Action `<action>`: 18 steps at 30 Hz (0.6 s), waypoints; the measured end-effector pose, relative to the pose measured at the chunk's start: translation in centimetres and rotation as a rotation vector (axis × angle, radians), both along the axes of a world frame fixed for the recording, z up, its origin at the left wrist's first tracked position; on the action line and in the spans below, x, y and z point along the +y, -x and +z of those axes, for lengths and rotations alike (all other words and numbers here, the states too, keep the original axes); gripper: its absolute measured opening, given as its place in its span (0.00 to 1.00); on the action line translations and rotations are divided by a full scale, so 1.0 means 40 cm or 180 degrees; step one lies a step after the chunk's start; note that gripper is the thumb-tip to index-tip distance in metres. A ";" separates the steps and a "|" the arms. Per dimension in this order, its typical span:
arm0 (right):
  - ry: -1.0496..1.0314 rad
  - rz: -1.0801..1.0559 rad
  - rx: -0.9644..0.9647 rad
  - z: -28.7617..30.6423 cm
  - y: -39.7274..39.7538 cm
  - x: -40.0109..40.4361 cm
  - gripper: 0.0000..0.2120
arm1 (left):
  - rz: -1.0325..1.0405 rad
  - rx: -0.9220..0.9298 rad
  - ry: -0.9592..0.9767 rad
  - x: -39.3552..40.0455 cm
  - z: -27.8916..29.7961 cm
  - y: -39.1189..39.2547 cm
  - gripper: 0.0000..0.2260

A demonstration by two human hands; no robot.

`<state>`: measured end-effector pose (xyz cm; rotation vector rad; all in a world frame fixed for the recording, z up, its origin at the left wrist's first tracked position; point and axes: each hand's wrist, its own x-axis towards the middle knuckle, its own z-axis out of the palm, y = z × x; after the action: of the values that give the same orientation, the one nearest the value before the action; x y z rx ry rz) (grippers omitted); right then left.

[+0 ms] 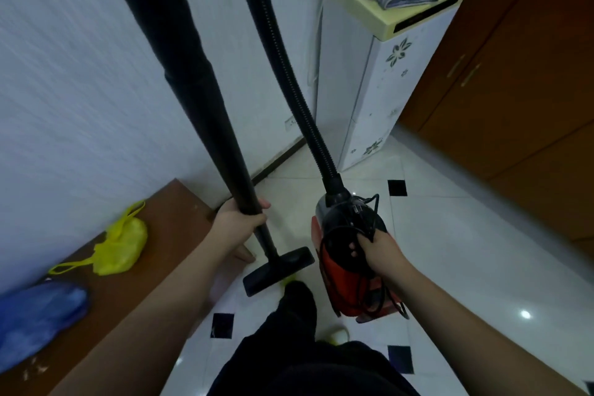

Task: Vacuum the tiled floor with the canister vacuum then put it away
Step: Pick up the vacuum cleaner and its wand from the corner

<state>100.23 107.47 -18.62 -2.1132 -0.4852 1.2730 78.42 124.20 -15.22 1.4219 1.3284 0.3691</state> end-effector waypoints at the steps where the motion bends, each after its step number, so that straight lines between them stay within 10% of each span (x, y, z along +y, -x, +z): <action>1: 0.0020 0.0034 -0.0008 -0.010 -0.012 0.034 0.11 | 0.0052 -0.0016 0.0025 0.028 -0.013 -0.007 0.10; 18: 0.0325 0.0330 0.0085 -0.325 -0.099 0.540 0.11 | 0.0045 0.0727 0.0283 0.488 -0.247 -0.171 0.10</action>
<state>104.18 129.07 -31.61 -2.1765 -0.5348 1.4099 85.25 143.71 -25.11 1.4117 1.5202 0.1576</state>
